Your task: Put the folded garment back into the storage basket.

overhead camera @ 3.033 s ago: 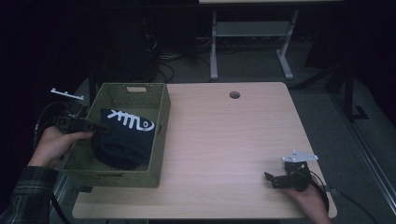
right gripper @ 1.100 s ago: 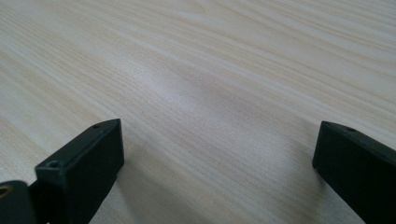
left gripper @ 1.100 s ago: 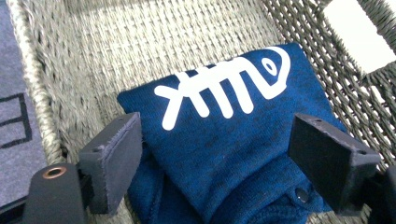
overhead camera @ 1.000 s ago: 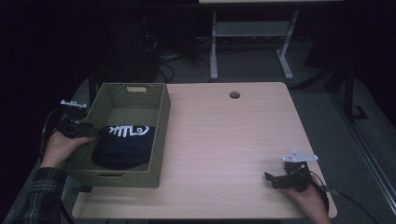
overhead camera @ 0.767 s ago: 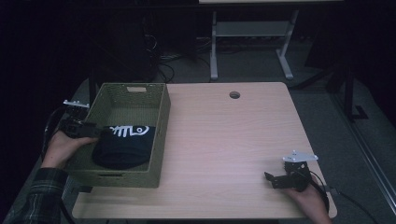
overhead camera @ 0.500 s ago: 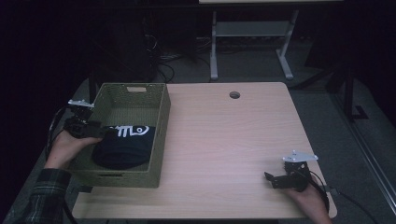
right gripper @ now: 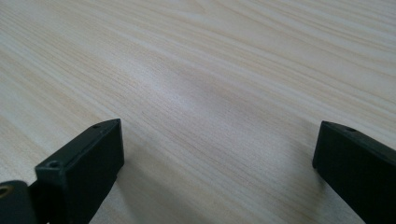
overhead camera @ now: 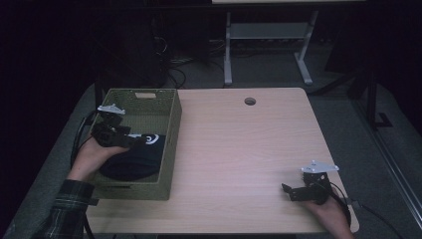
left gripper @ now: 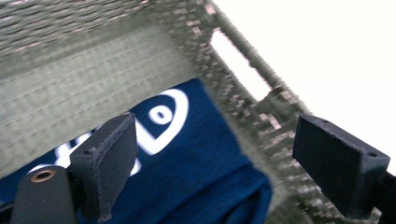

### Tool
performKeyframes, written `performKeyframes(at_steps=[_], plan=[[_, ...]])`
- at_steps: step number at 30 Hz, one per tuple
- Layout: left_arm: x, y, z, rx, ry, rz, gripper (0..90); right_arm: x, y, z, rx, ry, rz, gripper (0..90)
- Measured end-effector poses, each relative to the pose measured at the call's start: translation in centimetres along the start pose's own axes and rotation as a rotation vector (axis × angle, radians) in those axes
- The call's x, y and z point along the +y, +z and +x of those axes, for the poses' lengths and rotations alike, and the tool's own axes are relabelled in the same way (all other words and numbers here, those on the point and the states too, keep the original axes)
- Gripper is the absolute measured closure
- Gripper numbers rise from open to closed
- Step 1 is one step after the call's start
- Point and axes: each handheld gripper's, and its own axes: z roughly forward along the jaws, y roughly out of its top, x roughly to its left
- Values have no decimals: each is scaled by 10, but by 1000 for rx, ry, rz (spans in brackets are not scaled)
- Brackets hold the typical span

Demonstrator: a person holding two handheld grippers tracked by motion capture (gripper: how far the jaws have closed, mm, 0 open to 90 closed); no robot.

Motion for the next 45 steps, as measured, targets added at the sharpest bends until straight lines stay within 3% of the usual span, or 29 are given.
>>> performKeyframes(at_steps=[9, 27, 33, 45], plan=[[14, 16, -36, -64, 54, -25, 140, 0, 0, 0, 0, 0, 0, 17], [27, 51, -98, -136, 175, -13, 141, 0, 0, 0, 0, 0, 0, 17], [28, 72, -122, -164, 212, -9, 141, 0, 0, 0, 0, 1, 0, 17], [19, 104, -154, -198, 268, 0, 141, 0, 0, 0, 0, 1, 0, 17]])
